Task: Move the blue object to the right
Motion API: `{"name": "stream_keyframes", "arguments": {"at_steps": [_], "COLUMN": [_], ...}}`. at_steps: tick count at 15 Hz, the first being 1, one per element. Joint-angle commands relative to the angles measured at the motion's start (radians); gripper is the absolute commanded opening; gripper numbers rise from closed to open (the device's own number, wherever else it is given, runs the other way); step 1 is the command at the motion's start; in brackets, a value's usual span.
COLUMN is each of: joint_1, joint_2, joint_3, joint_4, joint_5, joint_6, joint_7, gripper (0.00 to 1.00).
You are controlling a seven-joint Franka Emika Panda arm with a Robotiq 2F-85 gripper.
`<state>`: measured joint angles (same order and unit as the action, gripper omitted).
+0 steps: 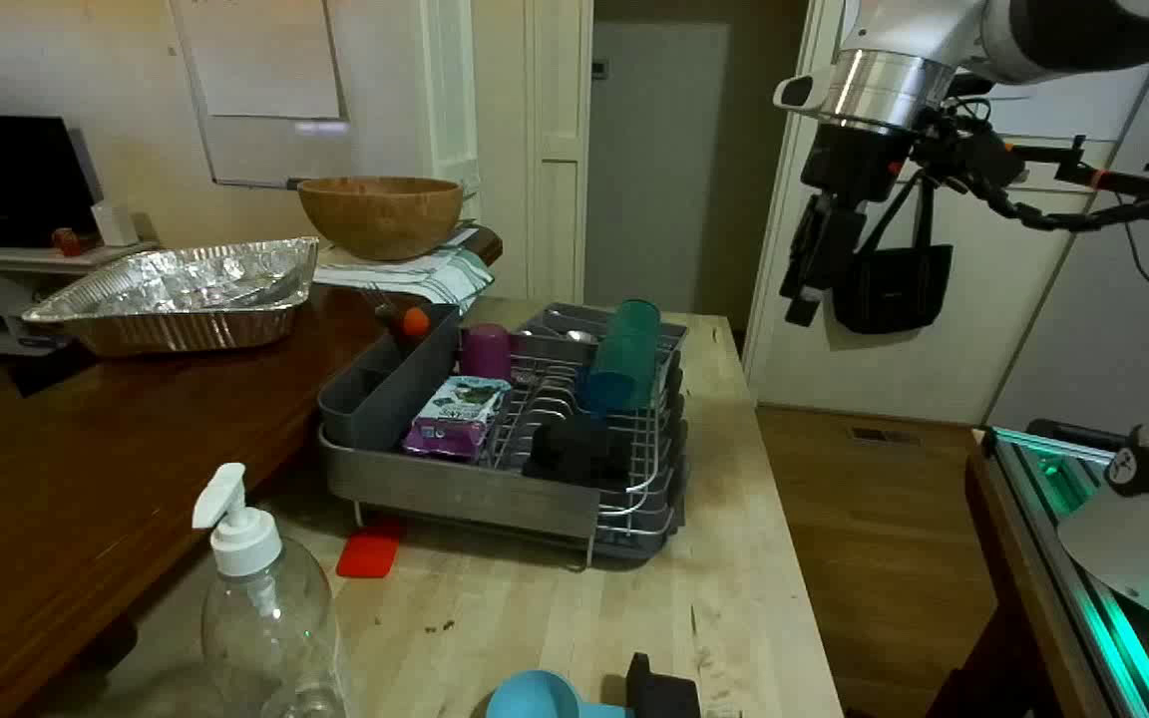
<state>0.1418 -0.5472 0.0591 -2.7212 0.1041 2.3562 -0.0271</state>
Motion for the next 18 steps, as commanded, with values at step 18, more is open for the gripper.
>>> {"name": "stream_keyframes", "arguments": {"at_steps": [18], "joint_1": [-0.001], "joint_2": [0.268], "joint_3": [0.076], "joint_4": [0.179], "joint_5": [-0.002], "joint_6": [0.15], "joint_7": [0.12], "gripper": [1.0]}}
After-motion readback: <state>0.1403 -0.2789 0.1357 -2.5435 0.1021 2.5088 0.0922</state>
